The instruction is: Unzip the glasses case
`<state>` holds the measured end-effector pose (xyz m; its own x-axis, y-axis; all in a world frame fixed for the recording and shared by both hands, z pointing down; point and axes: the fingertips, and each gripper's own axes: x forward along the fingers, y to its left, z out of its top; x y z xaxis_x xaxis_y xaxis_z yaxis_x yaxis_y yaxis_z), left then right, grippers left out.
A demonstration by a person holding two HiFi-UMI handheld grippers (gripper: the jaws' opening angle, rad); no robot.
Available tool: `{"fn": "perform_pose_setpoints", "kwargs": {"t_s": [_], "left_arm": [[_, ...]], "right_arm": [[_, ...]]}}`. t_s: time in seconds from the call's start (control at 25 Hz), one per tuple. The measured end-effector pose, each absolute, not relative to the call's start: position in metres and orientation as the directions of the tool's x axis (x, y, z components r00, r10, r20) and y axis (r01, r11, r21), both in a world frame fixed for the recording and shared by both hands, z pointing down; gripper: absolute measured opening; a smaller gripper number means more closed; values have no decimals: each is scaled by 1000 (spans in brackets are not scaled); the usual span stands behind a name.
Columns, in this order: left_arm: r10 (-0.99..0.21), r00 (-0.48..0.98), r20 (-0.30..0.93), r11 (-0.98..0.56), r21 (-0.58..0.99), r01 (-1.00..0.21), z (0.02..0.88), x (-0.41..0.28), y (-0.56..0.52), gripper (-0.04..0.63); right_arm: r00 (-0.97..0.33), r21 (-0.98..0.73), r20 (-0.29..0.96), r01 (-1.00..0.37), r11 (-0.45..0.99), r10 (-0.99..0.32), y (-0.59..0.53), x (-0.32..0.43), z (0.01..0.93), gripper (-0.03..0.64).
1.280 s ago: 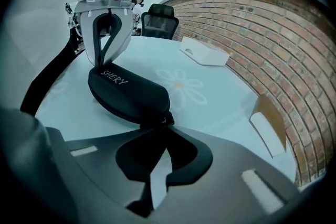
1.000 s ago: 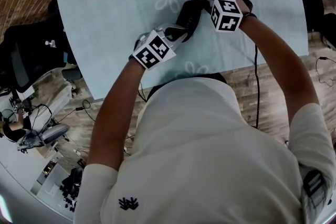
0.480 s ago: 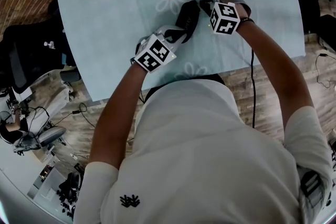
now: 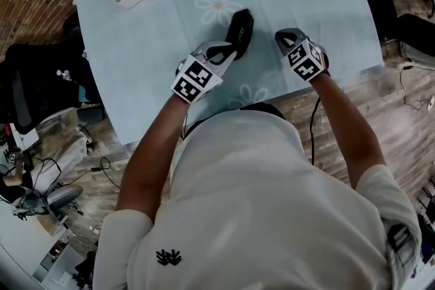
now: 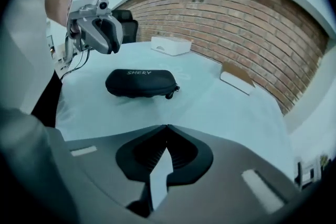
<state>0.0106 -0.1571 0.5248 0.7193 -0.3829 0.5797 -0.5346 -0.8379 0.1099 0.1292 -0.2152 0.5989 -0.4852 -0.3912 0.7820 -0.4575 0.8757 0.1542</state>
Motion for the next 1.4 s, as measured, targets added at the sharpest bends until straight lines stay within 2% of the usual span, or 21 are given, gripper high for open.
{"fn": "perform_pose_setpoints", "kwargs": {"t_s": [0.16, 0.32, 0.84, 1.4], "left_arm": [[-401, 735, 546, -826, 131, -549, 511, -11, -133, 80], [-432, 760, 485, -811, 160, -563, 488, -34, -110, 94], [-461, 816, 349, -801, 232, -552, 437, -88, -11, 94], [-461, 827, 323, -809, 229, -540, 424, -124, 78, 93]], "right_arm": [[-517, 85, 734, -573, 815, -440, -168, 120, 571, 2], [-538, 65, 684, -629, 775, -493, -124, 101, 545, 2], [-555, 60, 614, -676, 734, -561, -6, 49, 485, 2], [-574, 33, 556, -708, 706, -601, 82, 15, 460, 2]]}}
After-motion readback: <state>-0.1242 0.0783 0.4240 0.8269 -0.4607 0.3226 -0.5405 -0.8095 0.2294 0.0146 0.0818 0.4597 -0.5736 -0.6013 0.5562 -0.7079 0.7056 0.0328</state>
